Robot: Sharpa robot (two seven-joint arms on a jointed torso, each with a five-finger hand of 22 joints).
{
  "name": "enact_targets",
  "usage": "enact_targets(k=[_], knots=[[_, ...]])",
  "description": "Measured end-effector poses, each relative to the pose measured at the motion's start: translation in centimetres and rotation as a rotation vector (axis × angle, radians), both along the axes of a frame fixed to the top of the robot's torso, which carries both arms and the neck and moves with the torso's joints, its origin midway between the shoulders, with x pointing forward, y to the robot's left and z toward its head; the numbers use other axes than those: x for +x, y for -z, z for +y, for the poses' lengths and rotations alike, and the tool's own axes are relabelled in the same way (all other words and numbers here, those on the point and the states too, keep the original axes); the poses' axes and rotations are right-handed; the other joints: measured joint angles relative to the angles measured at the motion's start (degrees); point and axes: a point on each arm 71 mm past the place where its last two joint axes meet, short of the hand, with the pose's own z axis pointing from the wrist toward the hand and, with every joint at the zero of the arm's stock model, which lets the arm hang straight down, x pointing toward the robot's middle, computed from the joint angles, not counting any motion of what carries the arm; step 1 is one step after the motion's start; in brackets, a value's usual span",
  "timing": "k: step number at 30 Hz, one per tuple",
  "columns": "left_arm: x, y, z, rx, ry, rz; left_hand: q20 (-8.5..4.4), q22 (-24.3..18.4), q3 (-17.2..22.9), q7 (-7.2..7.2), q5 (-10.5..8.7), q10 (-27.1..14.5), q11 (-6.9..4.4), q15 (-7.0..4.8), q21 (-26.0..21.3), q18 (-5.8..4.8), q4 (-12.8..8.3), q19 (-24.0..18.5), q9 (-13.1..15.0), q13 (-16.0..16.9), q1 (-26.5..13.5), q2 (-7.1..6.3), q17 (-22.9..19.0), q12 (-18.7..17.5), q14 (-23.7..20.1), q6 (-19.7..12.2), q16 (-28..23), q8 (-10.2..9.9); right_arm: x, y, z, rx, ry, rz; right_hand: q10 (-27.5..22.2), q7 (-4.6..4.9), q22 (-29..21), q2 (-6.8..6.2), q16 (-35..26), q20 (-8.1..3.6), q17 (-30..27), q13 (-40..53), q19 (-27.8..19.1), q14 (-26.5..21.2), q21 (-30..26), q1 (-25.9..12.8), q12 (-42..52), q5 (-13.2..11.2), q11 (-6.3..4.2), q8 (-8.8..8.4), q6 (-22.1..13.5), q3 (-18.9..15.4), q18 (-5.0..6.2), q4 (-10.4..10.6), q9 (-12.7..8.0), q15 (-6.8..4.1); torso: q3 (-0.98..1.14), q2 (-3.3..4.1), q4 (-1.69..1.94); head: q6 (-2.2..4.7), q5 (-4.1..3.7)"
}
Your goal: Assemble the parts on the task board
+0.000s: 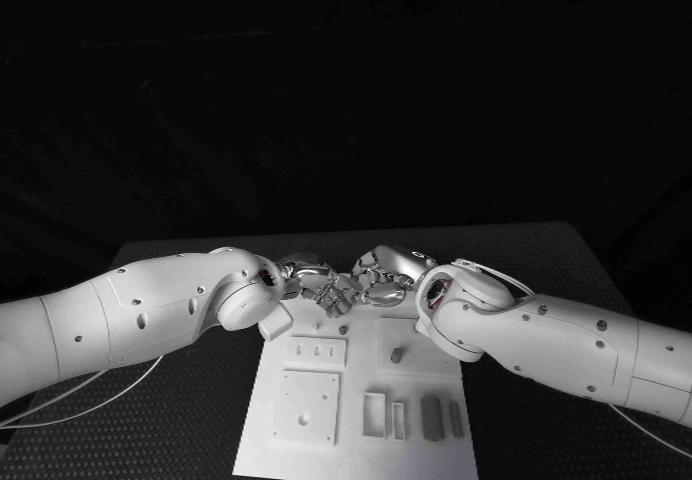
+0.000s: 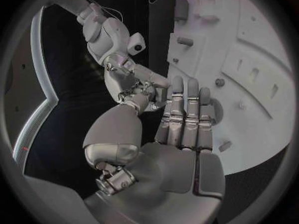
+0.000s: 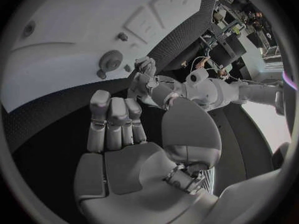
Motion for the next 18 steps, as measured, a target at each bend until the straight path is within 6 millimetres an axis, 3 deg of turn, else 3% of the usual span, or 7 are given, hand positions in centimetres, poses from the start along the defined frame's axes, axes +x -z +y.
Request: enact_targets(k=[5, 18], knots=[[-0.01, 0.00, 0.07, 0.003, 0.001, -0.001, -0.22, 0.00, 0.40, -0.04, 0.00, 0.13, -0.13, 0.00, 0.00, -0.01, -2.41, -0.22, -0.13, 0.36, 0.46, 3.41, 0.00, 0.00, 0.00, 0.45, 0.00, -0.02, 0.07, 0.06, -0.04, -0.003, -0.001, 0.004, 0.00, 0.00, 0.00, 0.00, 0.00, 0.00, 0.00, 0.00, 0.00, 0.01, 0.00, 0.00, 0.00, -0.05, 0.00, -0.01, 0.00, 0.14, 0.00, 0.15, 0.01, 0.01, -0.01, -0.02, 0.00, 0.05, -0.10], [-0.01, -0.01, 0.15, 0.012, 0.008, -0.006, -0.21, -0.02, 3.22, -0.48, -0.20, 1.44, -0.59, -0.74, 0.00, 0.00, -3.36, -0.21, -0.17, 1.17, 0.49, 4.56, 0.41, 0.43, 0.74, 1.92, 0.67, 0.08, 0.14, 0.19, 0.02, -0.010, -0.007, 0.011, 0.00, -0.14, 0.00, -0.14, 0.00, 0.09, 0.00, 0.00, 0.08, 0.09, 0.00, -0.14, 0.00, -0.22, 0.00, -0.22, 0.16, 0.14, 0.02, 0.15, 0.39, 0.09, 0.01, -0.03, 0.02, 0.14, -0.17]])
